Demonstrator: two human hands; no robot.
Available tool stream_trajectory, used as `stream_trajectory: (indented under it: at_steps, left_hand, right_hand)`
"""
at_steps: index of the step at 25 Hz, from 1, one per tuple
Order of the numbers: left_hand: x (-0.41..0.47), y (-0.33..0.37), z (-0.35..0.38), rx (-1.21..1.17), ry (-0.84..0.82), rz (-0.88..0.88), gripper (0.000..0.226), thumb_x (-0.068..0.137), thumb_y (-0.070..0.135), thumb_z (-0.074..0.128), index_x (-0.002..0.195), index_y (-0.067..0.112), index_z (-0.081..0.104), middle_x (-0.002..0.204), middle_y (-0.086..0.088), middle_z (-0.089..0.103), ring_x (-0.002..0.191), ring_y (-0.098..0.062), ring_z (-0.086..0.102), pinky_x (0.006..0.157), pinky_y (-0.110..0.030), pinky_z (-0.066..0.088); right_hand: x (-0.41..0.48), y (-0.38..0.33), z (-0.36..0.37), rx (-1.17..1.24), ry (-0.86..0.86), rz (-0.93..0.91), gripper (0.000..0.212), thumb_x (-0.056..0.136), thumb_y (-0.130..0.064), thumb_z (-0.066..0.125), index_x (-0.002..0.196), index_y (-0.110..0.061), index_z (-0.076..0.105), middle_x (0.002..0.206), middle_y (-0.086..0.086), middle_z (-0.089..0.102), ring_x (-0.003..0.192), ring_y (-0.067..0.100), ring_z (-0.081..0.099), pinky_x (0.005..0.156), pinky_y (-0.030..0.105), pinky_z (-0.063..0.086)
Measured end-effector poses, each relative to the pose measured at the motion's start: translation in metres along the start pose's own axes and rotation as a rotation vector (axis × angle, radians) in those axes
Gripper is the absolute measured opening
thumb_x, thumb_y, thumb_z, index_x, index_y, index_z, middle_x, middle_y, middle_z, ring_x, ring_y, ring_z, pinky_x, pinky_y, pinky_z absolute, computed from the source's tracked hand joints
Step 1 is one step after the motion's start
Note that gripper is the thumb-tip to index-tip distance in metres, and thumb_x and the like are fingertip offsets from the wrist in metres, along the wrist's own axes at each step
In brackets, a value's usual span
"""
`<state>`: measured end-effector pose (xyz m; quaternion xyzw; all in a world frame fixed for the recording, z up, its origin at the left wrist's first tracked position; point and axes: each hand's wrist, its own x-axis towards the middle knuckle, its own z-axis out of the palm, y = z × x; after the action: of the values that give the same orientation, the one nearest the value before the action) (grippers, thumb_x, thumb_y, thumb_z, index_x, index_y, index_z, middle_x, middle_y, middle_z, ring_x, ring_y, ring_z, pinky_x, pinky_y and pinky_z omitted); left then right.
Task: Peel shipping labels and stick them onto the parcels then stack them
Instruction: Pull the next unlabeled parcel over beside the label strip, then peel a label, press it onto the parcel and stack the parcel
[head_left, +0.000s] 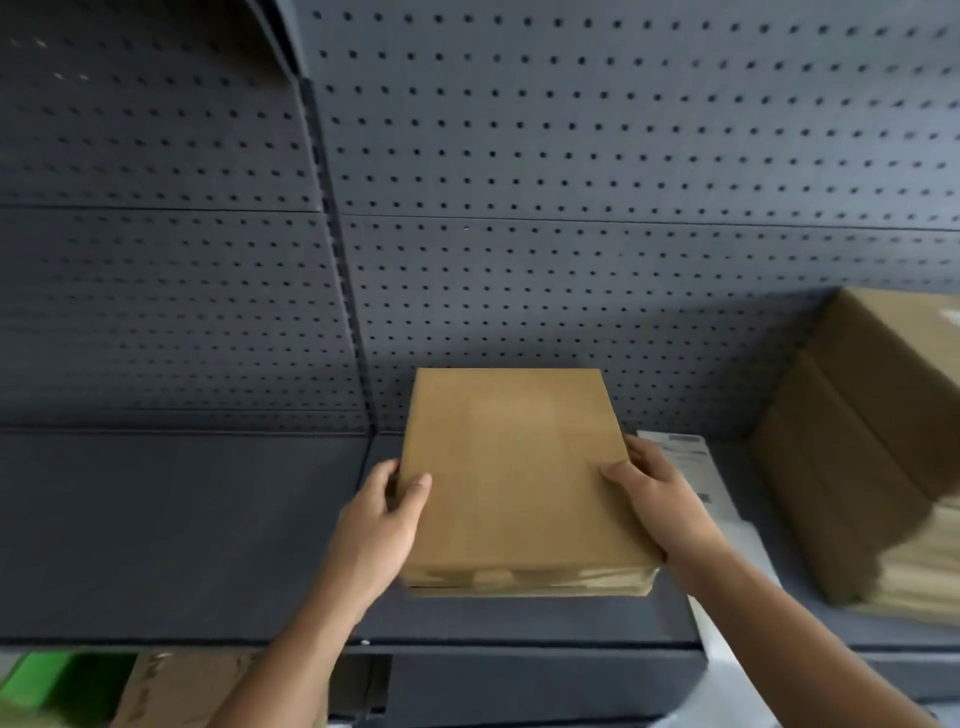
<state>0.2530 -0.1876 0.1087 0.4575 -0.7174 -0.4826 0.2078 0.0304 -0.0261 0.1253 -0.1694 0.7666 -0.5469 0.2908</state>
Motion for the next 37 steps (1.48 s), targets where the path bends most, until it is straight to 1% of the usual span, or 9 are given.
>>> stream_trajectory:
  at_steps: [7,10,16,18,22,24,27,32,37]
  left_hand:
    - [0.003,-0.008,0.051,0.123,-0.063,-0.009,0.058,0.100,0.058,0.045,0.147,0.024,0.046,0.127,0.005,0.064,0.100,-0.011,0.061,0.080,-0.031,0.048]
    - [0.002,-0.012,0.057,0.147,-0.063,-0.029,0.057,0.100,0.056,0.045,0.146,0.022,0.046,0.125,0.004,0.063,0.094,-0.011,0.061,0.075,-0.029,0.046]
    - [0.004,-0.014,0.057,0.222,-0.016,0.009,0.060,0.100,0.053,0.048,0.150,0.020,0.041,0.143,-0.001,0.058,0.121,-0.022,0.060,0.088,-0.033,0.047]
    - [0.002,-0.006,0.055,0.298,0.046,0.083,0.062,0.100,0.052,0.048,0.152,0.022,0.037,0.152,0.002,0.049,0.131,-0.019,0.054,0.093,-0.034,0.046]
    - [-0.002,0.026,0.065,0.413,0.110,0.261,0.057,0.100,0.051,0.046,0.151,0.026,0.038,0.154,0.008,0.044,0.139,-0.015,0.046,0.104,-0.041,0.045]
    - [-0.004,0.044,0.082,0.430,0.073,0.360,0.053,0.101,0.048,0.046,0.149,0.028,0.040,0.153,0.009,0.045,0.138,-0.015,0.047,0.104,-0.038,0.045]
    - [-0.008,0.068,0.115,0.419,-0.016,0.483,0.047,0.103,0.044,0.047,0.147,0.028,0.043,0.151,0.012,0.046,0.136,-0.011,0.047,0.106,-0.029,0.040]
    - [-0.018,0.098,0.171,0.403,-0.138,0.607,0.040,0.103,0.041,0.048,0.141,0.028,0.049,0.145,0.015,0.052,0.132,-0.008,0.051,0.105,-0.027,0.042]
    - [-0.022,0.107,0.200,0.414,-0.203,0.613,0.037,0.103,0.038,0.050,0.139,0.027,0.052,0.141,0.014,0.056,0.131,-0.007,0.050,0.101,-0.025,0.042]
  right_hand:
    - [0.014,0.042,-0.034,0.010,0.033,0.085,0.034,0.094,-0.021,0.060,0.128,-0.027,0.059,0.113,-0.002,0.068,0.103,0.023,0.066,0.099,0.049,0.052]
    - [0.020,0.052,-0.033,0.011,0.012,0.066,0.035,0.094,-0.020,0.061,0.128,-0.027,0.060,0.114,-0.004,0.069,0.103,0.020,0.067,0.099,0.046,0.053]
    - [0.030,0.058,-0.050,0.061,-0.055,0.049,0.035,0.097,-0.027,0.059,0.133,-0.029,0.057,0.130,-0.009,0.062,0.118,0.013,0.059,0.104,0.034,0.046]
    - [0.036,0.062,-0.071,-0.054,0.018,-0.006,0.037,0.099,-0.030,0.056,0.136,-0.030,0.056,0.138,-0.010,0.055,0.129,0.013,0.049,0.113,0.037,0.037]
    - [0.038,0.074,-0.117,-0.387,0.163,-0.096,0.042,0.100,-0.024,0.055,0.141,-0.026,0.051,0.147,-0.001,0.049,0.130,0.021,0.051,0.105,0.032,0.041]
    - [0.037,0.083,-0.132,-0.595,0.132,-0.111,0.046,0.099,-0.020,0.056,0.144,-0.023,0.049,0.148,0.003,0.045,0.126,0.024,0.054,0.100,0.028,0.042]
    - [0.040,0.099,-0.141,-0.823,-0.004,-0.077,0.054,0.097,-0.022,0.057,0.149,-0.022,0.043,0.154,0.005,0.039,0.136,0.025,0.045,0.113,0.032,0.036]
    - [0.042,0.116,-0.144,-0.911,-0.055,-0.026,0.058,0.098,-0.024,0.055,0.153,-0.025,0.036,0.155,0.002,0.036,0.139,0.025,0.040,0.114,0.037,0.040]
    - [0.045,0.116,-0.144,-1.000,0.073,-0.135,0.043,0.095,-0.020,0.057,0.138,-0.025,0.053,0.132,0.006,0.047,0.125,0.028,0.046,0.102,0.041,0.048]
